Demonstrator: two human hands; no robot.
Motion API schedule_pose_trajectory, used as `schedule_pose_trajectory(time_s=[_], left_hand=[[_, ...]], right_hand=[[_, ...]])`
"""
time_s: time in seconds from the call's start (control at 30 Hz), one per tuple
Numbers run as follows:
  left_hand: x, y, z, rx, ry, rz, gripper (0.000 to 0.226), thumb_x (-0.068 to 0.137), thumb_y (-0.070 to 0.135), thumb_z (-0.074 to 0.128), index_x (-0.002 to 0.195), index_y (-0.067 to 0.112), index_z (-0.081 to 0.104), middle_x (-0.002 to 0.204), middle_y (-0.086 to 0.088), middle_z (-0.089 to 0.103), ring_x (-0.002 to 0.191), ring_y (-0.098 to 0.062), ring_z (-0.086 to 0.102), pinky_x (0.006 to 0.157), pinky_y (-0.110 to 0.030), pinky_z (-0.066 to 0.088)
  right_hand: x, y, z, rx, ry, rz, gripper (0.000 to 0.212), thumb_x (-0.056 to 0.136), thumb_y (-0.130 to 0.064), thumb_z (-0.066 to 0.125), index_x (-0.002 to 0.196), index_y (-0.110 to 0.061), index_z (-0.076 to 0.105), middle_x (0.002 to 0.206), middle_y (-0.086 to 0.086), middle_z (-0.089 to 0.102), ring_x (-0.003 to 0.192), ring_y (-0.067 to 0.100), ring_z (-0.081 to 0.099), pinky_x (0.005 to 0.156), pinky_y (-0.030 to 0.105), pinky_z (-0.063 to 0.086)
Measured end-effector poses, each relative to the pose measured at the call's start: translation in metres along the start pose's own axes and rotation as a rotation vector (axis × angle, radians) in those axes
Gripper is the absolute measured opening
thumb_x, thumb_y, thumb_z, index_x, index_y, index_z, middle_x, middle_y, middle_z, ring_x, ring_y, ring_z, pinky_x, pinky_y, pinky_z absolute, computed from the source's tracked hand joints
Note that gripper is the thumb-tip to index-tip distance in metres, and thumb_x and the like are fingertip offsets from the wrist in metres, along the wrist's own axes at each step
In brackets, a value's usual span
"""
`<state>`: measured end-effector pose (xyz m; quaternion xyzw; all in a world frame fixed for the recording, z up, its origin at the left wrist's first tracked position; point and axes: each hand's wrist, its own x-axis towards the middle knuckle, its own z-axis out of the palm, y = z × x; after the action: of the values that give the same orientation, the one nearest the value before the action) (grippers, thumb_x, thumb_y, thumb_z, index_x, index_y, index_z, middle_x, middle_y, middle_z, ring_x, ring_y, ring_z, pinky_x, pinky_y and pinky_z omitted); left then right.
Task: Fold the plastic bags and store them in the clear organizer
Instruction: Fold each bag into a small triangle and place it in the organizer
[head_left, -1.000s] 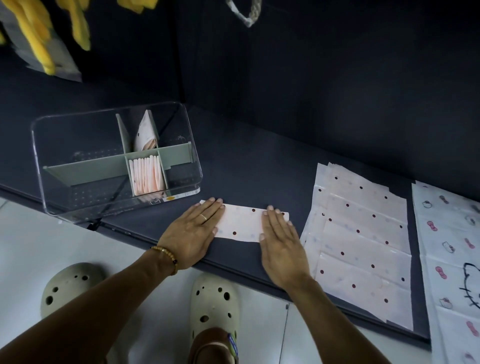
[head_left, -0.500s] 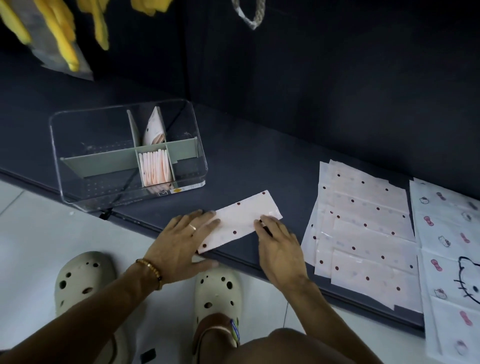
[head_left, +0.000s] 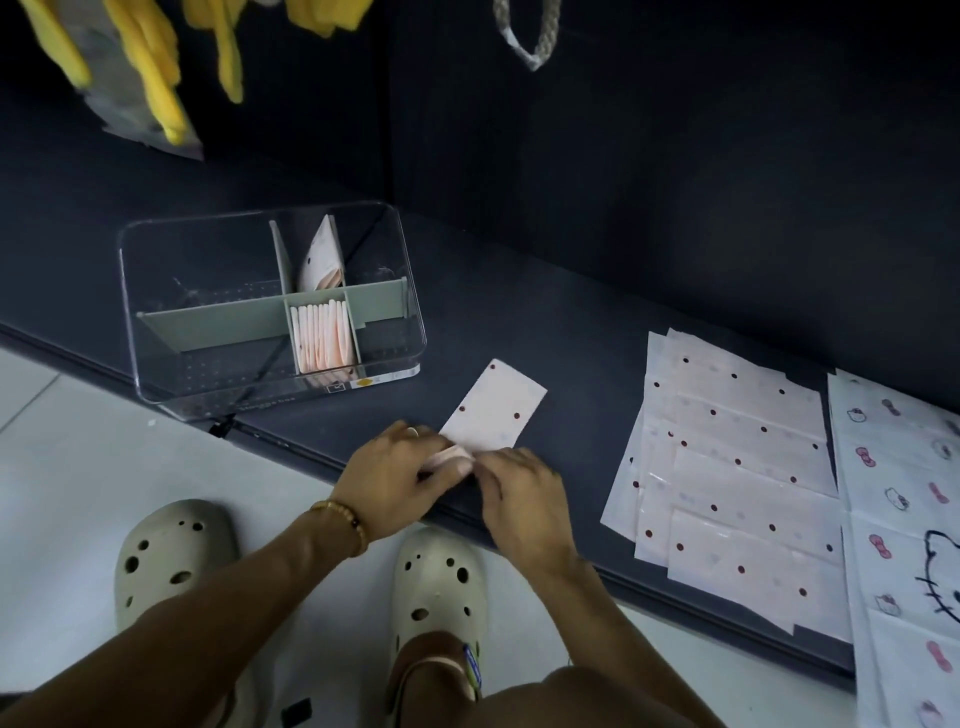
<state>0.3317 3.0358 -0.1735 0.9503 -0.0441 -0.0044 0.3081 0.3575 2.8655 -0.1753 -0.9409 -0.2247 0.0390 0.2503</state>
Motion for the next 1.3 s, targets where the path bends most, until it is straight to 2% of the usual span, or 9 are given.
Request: schedule_pose_trajectory(time_s=[0.07,0.17,0.37,0.5,0.73,0.83,0.9,1.03,1.3], left_hand=[[0.006,0.001,-0.003,-0.263,0.014,-0.119,0.017,0.081,0.047,0.067,0.084,0.031,0.061,0.073,0.021,0.059,0.070,0.004,0.055,0.062,-0.007,0.039],[0.016,-0.001,-0.003,-0.462,-0.011,-0.311,0.006,0.084,0.024,0.071,0.083,0.017,0.070,0.078,0.011,0.068,0.073,-0.001,0.062,0.068,-0.016,0.048],[0.036,0.004,0.006,-0.216,0.070,-0.454,0.027,0.088,0.028,0.064,0.067,0.011,0.064,0.069,-0.005,0.067,0.068,-0.020,0.064,0.073,-0.033,0.053],[0.047,0.005,0.010,-0.179,0.058,-0.559,0.026,0.090,0.032,0.061,0.074,0.012,0.065,0.077,-0.008,0.069,0.071,-0.025,0.067,0.076,-0.036,0.056],[0.064,0.004,0.017,0.227,0.059,-0.593,0.035,0.087,0.052,0.056,0.085,0.019,0.066,0.089,-0.009,0.066,0.085,-0.031,0.062,0.062,-0.031,0.040],[0.063,0.004,0.016,0.269,0.157,-0.485,0.031,0.085,0.047,0.061,0.088,0.016,0.060,0.092,-0.007,0.062,0.091,-0.028,0.058,0.064,-0.034,0.045],[0.062,0.000,0.018,0.203,0.198,-0.253,0.020,0.084,0.028,0.066,0.095,0.012,0.060,0.104,-0.008,0.058,0.103,-0.029,0.053,0.080,-0.040,0.046],[0.064,-0.005,0.024,0.192,0.005,0.099,0.035,0.090,0.013,0.053,0.124,0.014,0.059,0.144,-0.005,0.044,0.135,-0.026,0.037,0.108,-0.037,0.027],[0.060,0.006,0.028,0.373,0.030,0.083,0.028,0.093,0.014,0.051,0.117,0.004,0.061,0.119,-0.012,0.053,0.099,-0.032,0.049,0.087,-0.040,0.048]], right_hand=[[0.009,0.006,-0.005,0.208,0.006,0.188,0.014,0.092,-0.015,0.058,0.088,-0.015,0.071,0.084,0.000,0.072,0.074,0.021,0.063,0.069,0.033,0.050],[0.020,0.017,-0.011,0.426,-0.035,0.394,0.021,0.092,-0.018,0.059,0.071,-0.018,0.063,0.067,-0.005,0.064,0.060,0.011,0.056,0.060,0.028,0.045],[0.045,0.018,-0.004,0.293,-0.012,0.574,0.018,0.090,-0.030,0.062,0.078,-0.018,0.068,0.070,-0.007,0.068,0.067,0.012,0.061,0.064,0.023,0.043],[0.062,0.014,0.000,0.188,-0.051,0.601,0.016,0.093,-0.031,0.058,0.084,-0.019,0.064,0.082,0.001,0.069,0.081,0.021,0.064,0.067,0.025,0.043],[0.073,0.011,0.002,0.168,-0.028,0.696,0.018,0.091,-0.028,0.058,0.100,-0.015,0.067,0.094,0.006,0.070,0.091,0.027,0.065,0.071,0.029,0.051],[0.075,0.011,0.000,0.123,-0.053,0.670,0.020,0.093,-0.028,0.055,0.105,-0.013,0.062,0.100,0.009,0.067,0.096,0.030,0.063,0.075,0.034,0.053],[0.077,0.011,-0.001,0.048,-0.083,0.623,0.022,0.096,-0.029,0.051,0.109,-0.012,0.058,0.104,0.011,0.065,0.098,0.032,0.061,0.074,0.035,0.050],[0.075,0.013,-0.002,-0.061,-0.110,0.523,0.021,0.098,-0.029,0.046,0.109,-0.012,0.053,0.102,0.014,0.064,0.095,0.035,0.062,0.073,0.038,0.050],[0.036,0.032,-0.004,-0.203,0.274,0.282,0.026,0.094,-0.022,0.054,0.116,-0.011,0.061,0.116,0.009,0.061,0.103,0.029,0.056,0.083,0.043,0.045]])
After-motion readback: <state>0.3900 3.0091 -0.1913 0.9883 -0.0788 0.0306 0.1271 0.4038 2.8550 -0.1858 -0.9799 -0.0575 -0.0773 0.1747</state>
